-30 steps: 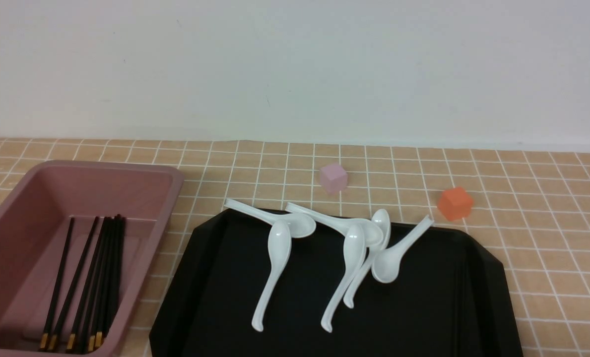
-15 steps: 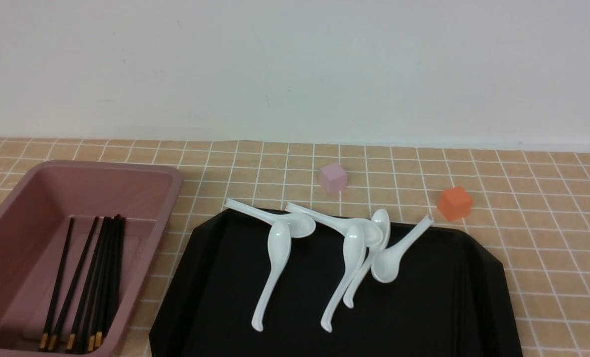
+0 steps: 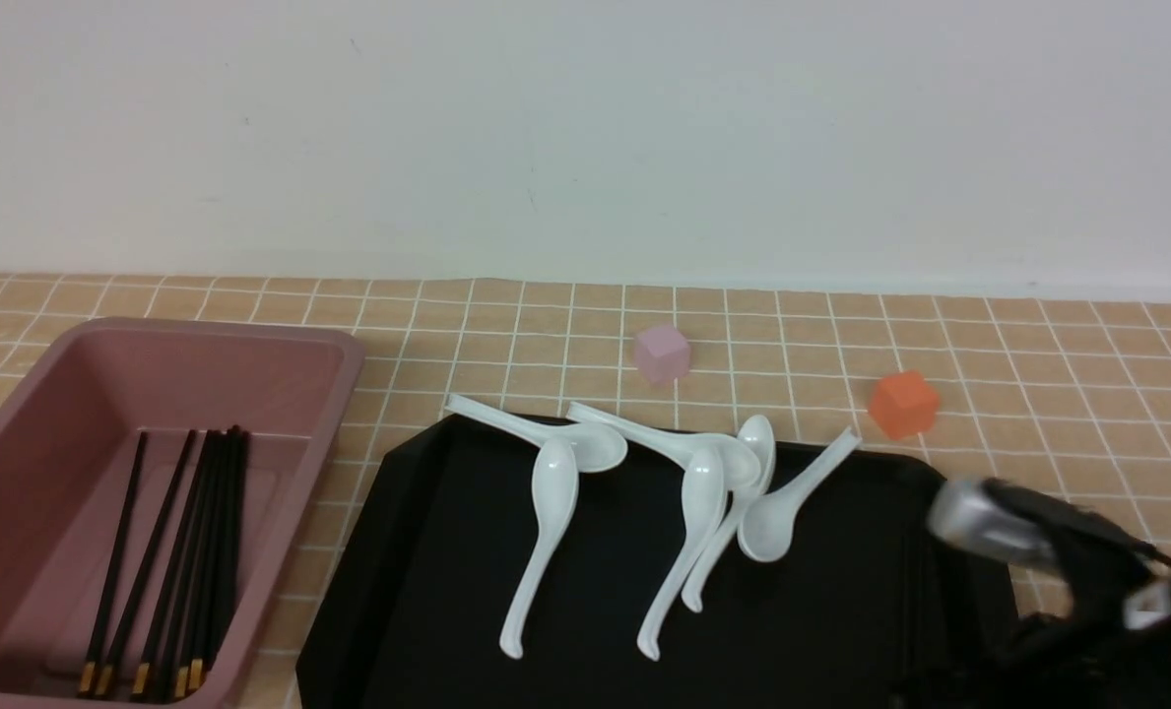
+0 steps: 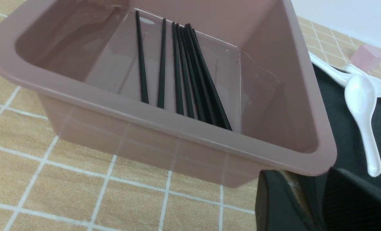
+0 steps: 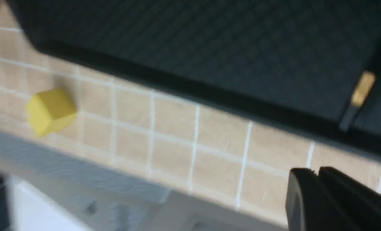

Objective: On brown tablecloth take chopsticks from black tray and put them in box.
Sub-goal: 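Move the gripper over the chopsticks on the black tray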

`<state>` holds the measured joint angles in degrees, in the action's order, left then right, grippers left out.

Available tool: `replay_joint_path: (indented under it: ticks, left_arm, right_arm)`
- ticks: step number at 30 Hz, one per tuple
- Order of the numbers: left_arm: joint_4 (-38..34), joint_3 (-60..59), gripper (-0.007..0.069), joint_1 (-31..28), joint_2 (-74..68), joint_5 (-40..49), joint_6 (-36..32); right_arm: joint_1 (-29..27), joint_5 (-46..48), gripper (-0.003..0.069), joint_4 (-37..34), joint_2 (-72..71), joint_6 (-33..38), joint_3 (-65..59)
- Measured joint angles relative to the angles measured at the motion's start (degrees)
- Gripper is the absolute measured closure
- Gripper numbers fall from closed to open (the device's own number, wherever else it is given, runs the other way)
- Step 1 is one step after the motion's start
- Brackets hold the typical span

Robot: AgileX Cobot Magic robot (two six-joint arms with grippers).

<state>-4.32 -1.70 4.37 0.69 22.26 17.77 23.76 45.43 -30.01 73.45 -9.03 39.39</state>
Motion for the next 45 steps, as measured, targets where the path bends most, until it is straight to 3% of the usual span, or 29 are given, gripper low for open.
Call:
replay_joint_path:
  ticks: [5,10,14,26,30,34,45]
  left_arm:
    - [0.0,0.0,0.0386,0.0,0.0,0.0,0.0]
    - [0.0,0.0,0.0386,0.0,0.0,0.0,0.0]
    - [0.0,0.0,0.0386,0.0,0.0,0.0,0.0]
    - [0.0,0.0,0.0386,0.0,0.0,0.0,0.0]
    - [0.0,0.0,0.0386,0.0,0.0,0.0,0.0]
    - [0.0,0.0,0.0386,0.0,0.0,0.0,0.0]
    - [0.0,0.0,0.0386,0.0,0.0,0.0,0.0]
  right_arm:
    - [5.5,-4.4,0.0507,16.8,8.7,-19.8,2.8]
    - [6.0,-5.8,0.0407,24.0,14.2,-27.7,3.3]
    - [6.0,-8.8,0.0350,25.0,17.2,-29.0,3.3]
    - [6.0,-10.9,0.0345,25.2,22.2,-29.3,4.4]
    - [6.0,-10.2,0.0394,25.5,22.2,-29.3,4.5]
    - [6.0,-9.7,0.0538,26.5,22.3,-29.3,4.5]
    - [6.0,-8.2,0.0533,24.5,13.2,-29.3,3.9]
